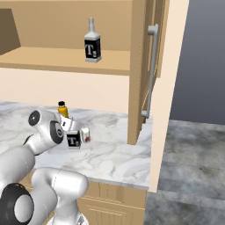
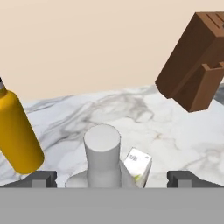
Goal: Sort all alcoholic drinks to one cabinet, and non-alcoholic drinks to the other.
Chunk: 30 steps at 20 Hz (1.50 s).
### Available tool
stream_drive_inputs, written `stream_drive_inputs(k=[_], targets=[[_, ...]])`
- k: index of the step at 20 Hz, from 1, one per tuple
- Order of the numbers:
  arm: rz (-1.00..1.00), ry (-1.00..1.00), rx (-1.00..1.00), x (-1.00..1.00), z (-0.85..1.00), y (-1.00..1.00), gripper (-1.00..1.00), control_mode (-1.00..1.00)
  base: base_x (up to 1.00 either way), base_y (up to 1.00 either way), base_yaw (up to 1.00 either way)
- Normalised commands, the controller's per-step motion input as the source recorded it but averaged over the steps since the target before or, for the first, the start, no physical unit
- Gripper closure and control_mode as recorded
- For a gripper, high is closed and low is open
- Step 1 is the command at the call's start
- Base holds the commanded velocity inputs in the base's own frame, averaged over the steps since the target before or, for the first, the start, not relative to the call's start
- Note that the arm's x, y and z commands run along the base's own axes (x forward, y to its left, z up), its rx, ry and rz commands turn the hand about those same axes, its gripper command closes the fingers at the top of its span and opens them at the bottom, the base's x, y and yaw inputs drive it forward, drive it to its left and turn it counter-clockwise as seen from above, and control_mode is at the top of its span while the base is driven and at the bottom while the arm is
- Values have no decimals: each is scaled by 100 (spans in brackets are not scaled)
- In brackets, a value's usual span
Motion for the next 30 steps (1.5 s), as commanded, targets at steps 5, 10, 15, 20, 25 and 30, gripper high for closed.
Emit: stream_drive_inputs(k=[5, 10, 15, 20, 25, 30], targets=[[0, 0, 0, 22, -6, 0, -100, -100, 0, 0, 0], [0, 0, 0, 15, -7, 0, -100, -100, 0, 0, 0], [0, 0, 0, 6, -8, 0, 100, -100, 0, 0, 0], [0, 0, 0, 0, -4, 1, 100, -100, 0, 0, 0], [0, 0, 0, 0, -5, 1, 100, -100, 0, 0, 0], [0, 0, 0, 0, -2, 0, 100, -100, 0, 0, 0]])
